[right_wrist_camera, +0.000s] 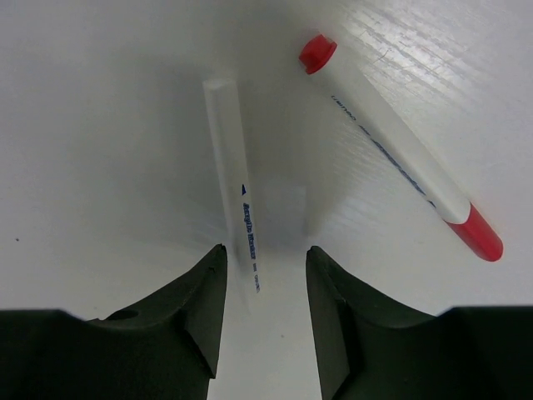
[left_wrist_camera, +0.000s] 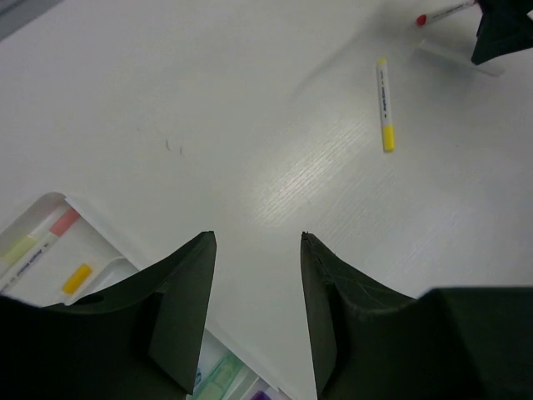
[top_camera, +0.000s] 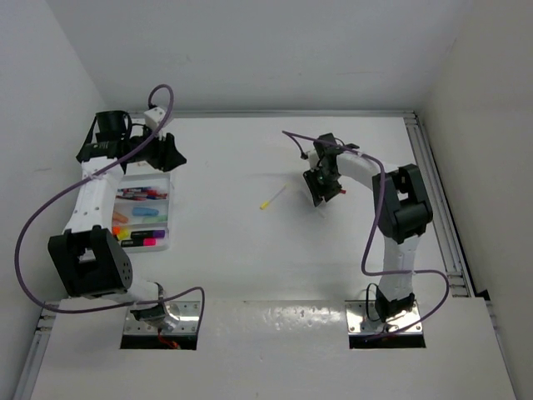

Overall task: Sort the stationery into containers
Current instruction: Grab a piece of stationery with the right arm

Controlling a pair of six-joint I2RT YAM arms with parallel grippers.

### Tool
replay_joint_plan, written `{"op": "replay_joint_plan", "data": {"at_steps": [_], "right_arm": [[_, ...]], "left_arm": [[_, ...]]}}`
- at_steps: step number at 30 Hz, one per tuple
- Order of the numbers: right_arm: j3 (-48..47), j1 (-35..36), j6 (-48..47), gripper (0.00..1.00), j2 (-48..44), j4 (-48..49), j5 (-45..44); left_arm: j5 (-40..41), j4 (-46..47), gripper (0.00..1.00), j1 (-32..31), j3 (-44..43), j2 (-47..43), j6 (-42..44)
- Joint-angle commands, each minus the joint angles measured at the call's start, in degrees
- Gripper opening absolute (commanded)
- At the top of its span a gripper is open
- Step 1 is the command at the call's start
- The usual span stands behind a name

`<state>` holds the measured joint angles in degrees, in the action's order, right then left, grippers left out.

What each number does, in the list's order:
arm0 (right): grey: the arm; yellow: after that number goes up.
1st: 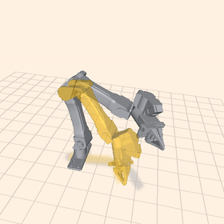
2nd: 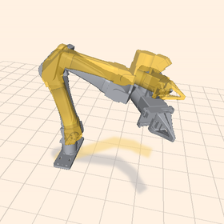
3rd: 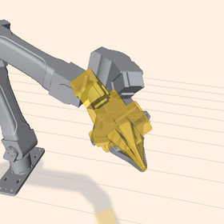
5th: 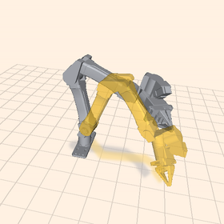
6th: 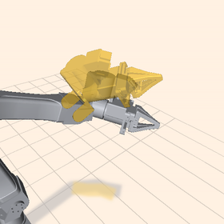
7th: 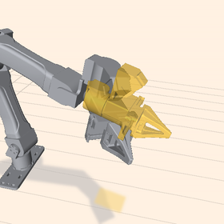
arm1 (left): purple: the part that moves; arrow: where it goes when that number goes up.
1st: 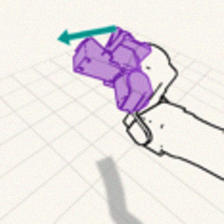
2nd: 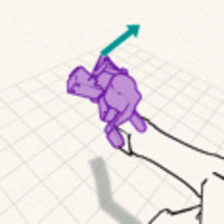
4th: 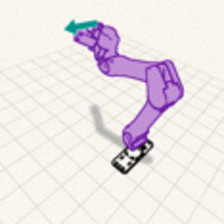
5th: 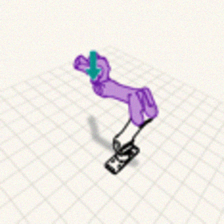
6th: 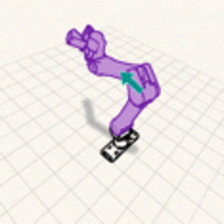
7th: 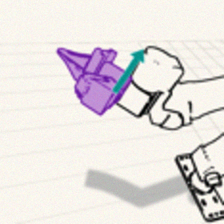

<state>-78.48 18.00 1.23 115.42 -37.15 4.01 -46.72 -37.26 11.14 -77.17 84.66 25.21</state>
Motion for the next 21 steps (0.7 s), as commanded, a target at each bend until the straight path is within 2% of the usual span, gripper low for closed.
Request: {"op": "replay_joint_plan", "data": {"at_steps": [1, 12, 21], "right_arm": [[-2.38, 0.98, -0.80, 0.42, 0.60, 1.46, -1.20], [-2.12, 1.60, -3.17, 0.38, 2.53, 1.81, -1.37], [-1.85, 1.51, -3.52, 0.30, 3.67, 1.73, -0.14]], "left_arm": [[-3.38, 6.57, 0.52, -0.59, 0.96, -4.86, -4.55], [-7.42, 14.66, 0.51, 0.90, 5.27, -6.79, -15.27], [-7.69, 17.13, 0.51, 0.90, 6.85, -7.85, -16.77]]}}
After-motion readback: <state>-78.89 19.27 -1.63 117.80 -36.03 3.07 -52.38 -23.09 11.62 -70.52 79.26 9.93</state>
